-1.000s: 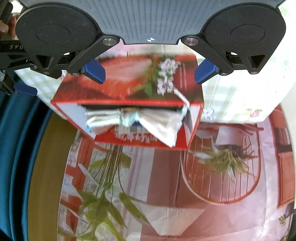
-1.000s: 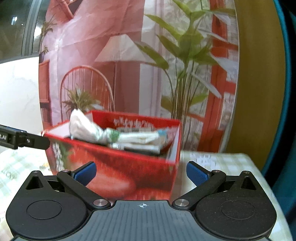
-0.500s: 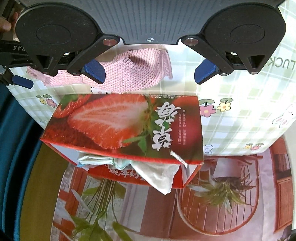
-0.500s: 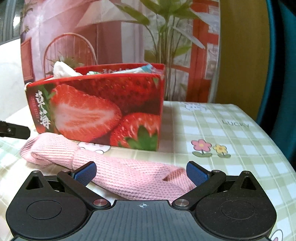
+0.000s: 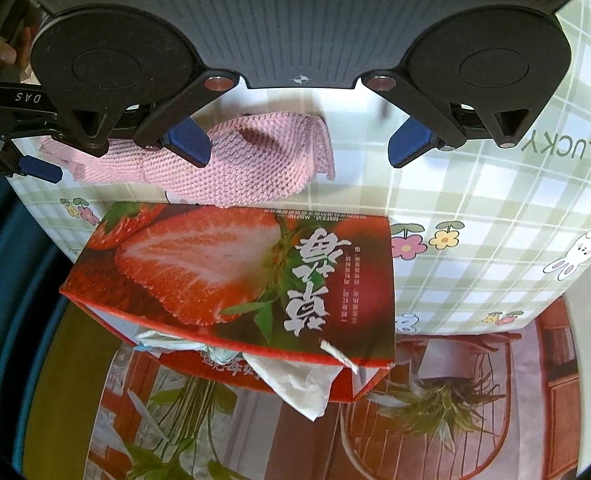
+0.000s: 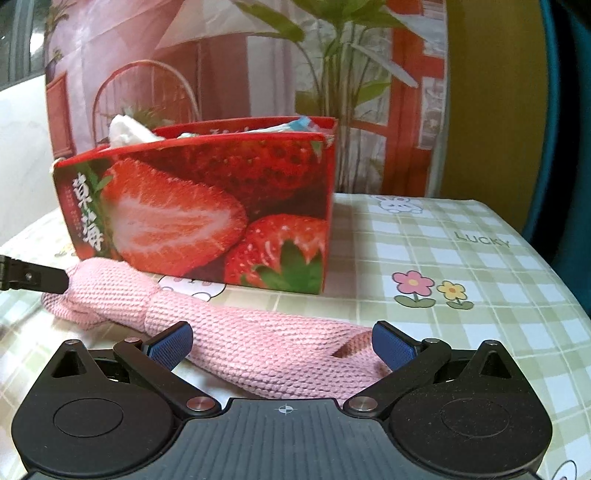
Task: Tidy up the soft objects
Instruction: 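Move both tools to the pink mesh item and close on it, then lift the pink mesh item into the red box and open both tools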
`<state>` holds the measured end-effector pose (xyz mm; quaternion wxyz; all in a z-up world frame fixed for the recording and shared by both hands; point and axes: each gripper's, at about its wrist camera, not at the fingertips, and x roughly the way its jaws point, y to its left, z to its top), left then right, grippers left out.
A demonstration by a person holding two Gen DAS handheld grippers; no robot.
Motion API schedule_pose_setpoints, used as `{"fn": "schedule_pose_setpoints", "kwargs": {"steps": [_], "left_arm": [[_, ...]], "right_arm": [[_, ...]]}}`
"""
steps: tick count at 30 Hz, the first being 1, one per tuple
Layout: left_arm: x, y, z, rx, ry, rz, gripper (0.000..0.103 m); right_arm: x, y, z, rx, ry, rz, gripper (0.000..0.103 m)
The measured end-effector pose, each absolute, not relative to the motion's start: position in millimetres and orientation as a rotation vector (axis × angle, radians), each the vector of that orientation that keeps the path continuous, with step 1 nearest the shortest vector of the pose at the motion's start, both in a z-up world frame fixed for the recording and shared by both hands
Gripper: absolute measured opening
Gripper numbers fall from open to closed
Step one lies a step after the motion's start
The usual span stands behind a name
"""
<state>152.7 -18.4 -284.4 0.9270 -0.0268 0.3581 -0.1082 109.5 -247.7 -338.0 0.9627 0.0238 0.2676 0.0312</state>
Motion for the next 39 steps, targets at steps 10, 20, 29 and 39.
{"fn": "schedule_pose_setpoints", "kwargs": {"steps": [10,20,29,39], "left_arm": [[154.9,-12.5,-278.8,-0.121,0.703,-0.233,0.103],[181.2,-40.1,-297.3,-0.133,0.79,-0.368,0.088],[179.9,-45.9,-305.3,-0.169,0.789,-0.45,0.043],[154.7,-40.9,-284.1,-0.152,0.707,-0.488,0.032]], "right_arm": [[111.7,-256.8,-339.4,0.108,0.545,0.079,0.096],[120.6,-260.3,-344.9,0.132,0.6,0.064,0.089],[122.1,-256.6,-347.4,0.136,0.611,0.127,0.056],[115.0,-245.7,-338.9,0.123,0.6,0.226,0.016]]}}
